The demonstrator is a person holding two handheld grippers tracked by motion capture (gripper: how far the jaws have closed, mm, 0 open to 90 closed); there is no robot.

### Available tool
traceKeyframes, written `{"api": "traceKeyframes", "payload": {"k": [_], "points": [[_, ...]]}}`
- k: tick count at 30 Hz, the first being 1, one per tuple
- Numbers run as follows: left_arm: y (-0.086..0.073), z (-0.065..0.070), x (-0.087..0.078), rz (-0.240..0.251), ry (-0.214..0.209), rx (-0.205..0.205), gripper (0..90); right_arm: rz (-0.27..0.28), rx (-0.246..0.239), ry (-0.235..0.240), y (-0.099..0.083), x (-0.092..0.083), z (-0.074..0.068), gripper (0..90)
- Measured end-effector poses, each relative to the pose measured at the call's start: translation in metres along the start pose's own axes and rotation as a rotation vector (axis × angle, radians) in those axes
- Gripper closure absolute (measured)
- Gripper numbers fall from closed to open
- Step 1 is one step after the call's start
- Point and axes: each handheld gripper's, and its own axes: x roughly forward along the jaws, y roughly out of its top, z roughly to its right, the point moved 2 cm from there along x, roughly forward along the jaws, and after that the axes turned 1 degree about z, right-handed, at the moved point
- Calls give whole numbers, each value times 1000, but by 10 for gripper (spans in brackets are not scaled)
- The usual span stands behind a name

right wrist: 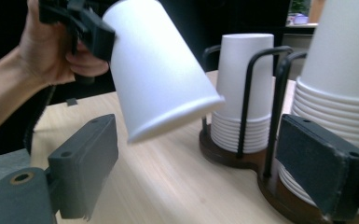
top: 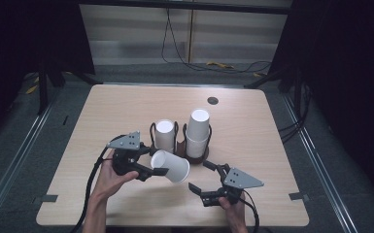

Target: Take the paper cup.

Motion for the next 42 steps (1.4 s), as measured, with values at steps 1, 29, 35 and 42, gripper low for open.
{"api": "traceKeyframes", "payload": {"k": [1,29,35,42], "points": [[-1,0,0,3,1,2,334,0,-1,30,3,2,1,128],[-3,12,17,19,-97,-17,335,-86,-25,192,3,39,-7,127],[-4,11,17,34,-102,-32,335,-100,-32,190,2,41,-9,152],[-6,11,17,31,-106,-33,334,-115,-43,189,1,41,-9,188]]}}
